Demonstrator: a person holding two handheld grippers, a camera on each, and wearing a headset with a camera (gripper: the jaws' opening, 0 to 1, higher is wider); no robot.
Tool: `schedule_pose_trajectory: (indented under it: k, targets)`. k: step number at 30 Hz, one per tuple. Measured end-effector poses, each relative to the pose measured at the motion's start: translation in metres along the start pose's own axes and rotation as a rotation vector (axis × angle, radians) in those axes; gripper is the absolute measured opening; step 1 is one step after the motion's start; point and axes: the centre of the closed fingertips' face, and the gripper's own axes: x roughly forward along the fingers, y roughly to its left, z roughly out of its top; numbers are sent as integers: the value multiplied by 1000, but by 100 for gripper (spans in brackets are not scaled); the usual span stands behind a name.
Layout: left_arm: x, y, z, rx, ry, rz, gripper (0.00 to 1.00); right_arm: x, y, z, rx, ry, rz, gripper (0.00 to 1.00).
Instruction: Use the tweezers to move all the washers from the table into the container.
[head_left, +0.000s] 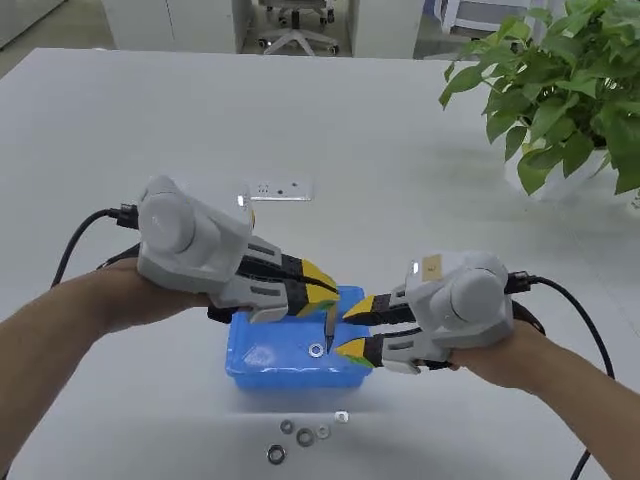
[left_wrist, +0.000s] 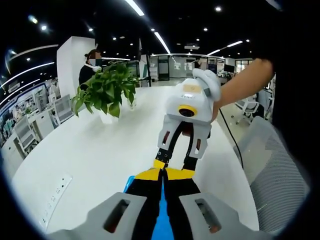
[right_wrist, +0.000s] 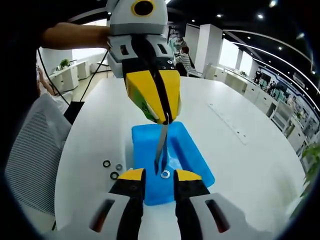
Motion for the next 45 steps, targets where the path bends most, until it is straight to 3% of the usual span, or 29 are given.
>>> schedule_pose_trajectory:
  k: [28,45]
  targets:
    - [-9,-24,23,5,-26,-20,5,-35,26,-14,29,-14,-19,34]
    - [-4,-39,20,12,-22,-50,5,-42,43,-22,55,-26,-15,39]
